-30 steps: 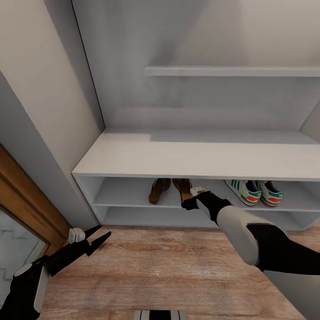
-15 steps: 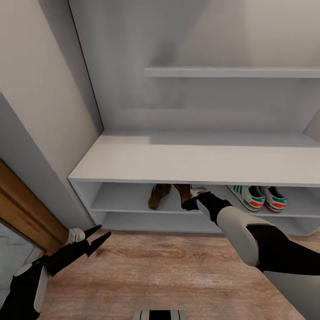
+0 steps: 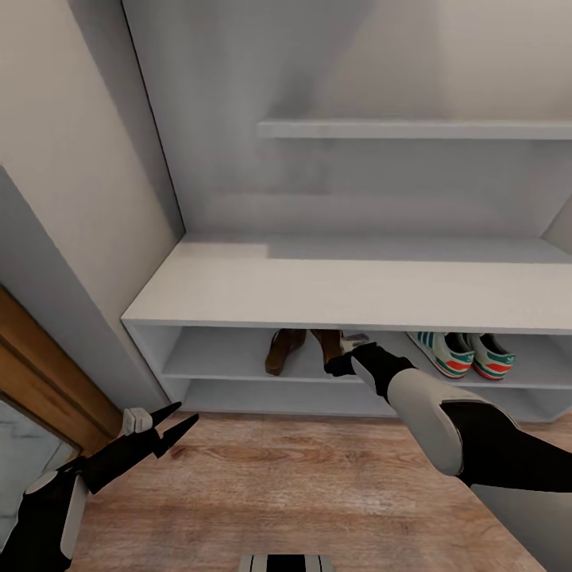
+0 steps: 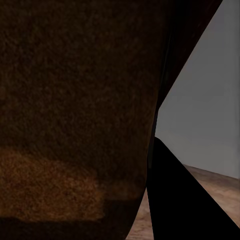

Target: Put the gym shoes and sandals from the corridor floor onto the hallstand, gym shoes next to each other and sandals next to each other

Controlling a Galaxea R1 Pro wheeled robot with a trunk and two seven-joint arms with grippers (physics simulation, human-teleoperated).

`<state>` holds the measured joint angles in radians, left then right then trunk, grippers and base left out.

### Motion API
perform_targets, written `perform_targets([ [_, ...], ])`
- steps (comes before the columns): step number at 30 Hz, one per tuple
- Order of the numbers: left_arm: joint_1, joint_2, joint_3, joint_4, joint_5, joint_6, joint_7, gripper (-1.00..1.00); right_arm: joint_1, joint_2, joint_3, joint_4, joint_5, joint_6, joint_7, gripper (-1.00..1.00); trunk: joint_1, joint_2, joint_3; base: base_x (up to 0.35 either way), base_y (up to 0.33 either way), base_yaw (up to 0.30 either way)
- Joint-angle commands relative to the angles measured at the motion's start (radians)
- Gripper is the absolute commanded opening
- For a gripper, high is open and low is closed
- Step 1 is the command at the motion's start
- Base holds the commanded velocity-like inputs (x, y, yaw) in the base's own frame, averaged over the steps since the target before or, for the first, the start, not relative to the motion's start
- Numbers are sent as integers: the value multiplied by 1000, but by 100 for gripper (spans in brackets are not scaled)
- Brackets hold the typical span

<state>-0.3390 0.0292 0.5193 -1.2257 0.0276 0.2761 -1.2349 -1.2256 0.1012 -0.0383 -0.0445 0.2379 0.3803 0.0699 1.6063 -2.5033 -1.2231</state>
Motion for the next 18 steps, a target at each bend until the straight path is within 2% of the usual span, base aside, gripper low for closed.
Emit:
perform_targets([
  [1,0,0,0,0,0,0,0,100,0,0,0,0,-3,0,-1,-100,0,0,0,0,0,0],
  [8,0,0,0,0,0,0,0,100,0,0,0,0,-3,0,-1,-100,0,0,0,116,0,0],
  [18,0,0,0,0,0,0,0,100,21,0,0,1,-3,0,-1,-100,0,0,0,13,0,0],
])
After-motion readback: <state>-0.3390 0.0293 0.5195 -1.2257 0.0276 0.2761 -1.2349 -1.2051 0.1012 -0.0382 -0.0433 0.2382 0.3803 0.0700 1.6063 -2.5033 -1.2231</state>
